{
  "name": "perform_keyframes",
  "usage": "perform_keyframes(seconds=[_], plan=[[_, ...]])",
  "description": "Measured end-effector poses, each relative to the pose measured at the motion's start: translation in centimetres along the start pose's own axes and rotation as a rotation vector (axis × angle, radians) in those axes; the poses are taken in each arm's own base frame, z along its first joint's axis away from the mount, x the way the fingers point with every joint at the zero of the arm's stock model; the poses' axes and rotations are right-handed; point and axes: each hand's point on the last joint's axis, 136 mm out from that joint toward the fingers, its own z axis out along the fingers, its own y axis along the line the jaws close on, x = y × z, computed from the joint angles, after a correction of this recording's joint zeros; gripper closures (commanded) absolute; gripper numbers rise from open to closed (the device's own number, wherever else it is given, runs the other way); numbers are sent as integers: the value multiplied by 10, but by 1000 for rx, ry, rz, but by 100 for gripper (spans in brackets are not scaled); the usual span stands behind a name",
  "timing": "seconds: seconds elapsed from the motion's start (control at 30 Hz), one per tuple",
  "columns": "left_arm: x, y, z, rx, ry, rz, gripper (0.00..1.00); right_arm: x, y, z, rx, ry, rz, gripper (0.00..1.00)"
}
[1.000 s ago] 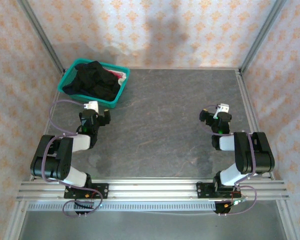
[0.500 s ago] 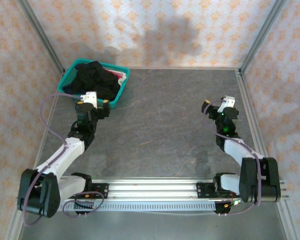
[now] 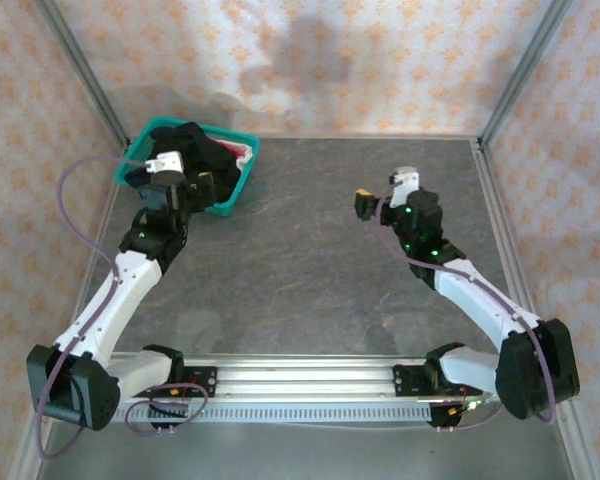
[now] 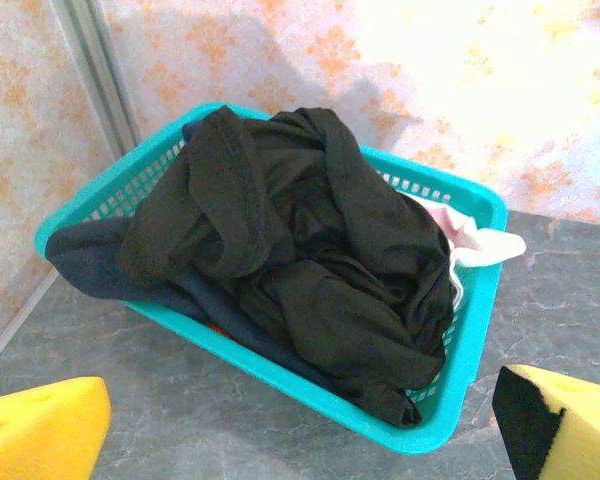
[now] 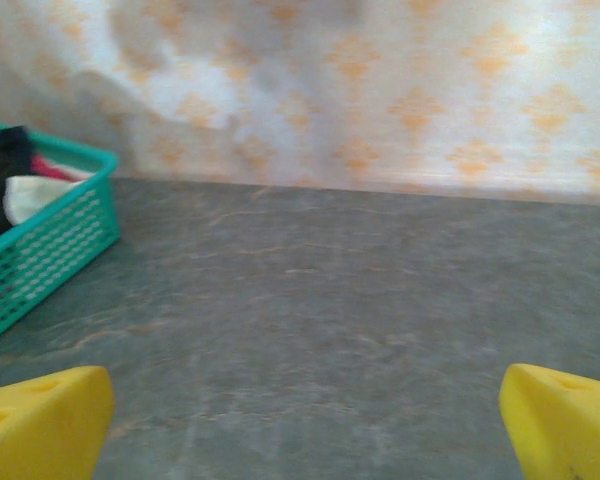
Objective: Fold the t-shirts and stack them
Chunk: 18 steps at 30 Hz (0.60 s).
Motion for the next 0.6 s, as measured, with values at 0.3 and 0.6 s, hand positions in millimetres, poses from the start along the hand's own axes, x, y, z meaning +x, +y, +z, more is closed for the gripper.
perform_keyframes(seconds=[0.3, 0.6], plan=[[-4, -5, 40, -116, 133, -22, 0, 23, 101, 43, -177, 110, -132, 1], [-22, -19, 110, -230, 223, -105, 8, 33, 165, 58, -289, 137, -181, 1]])
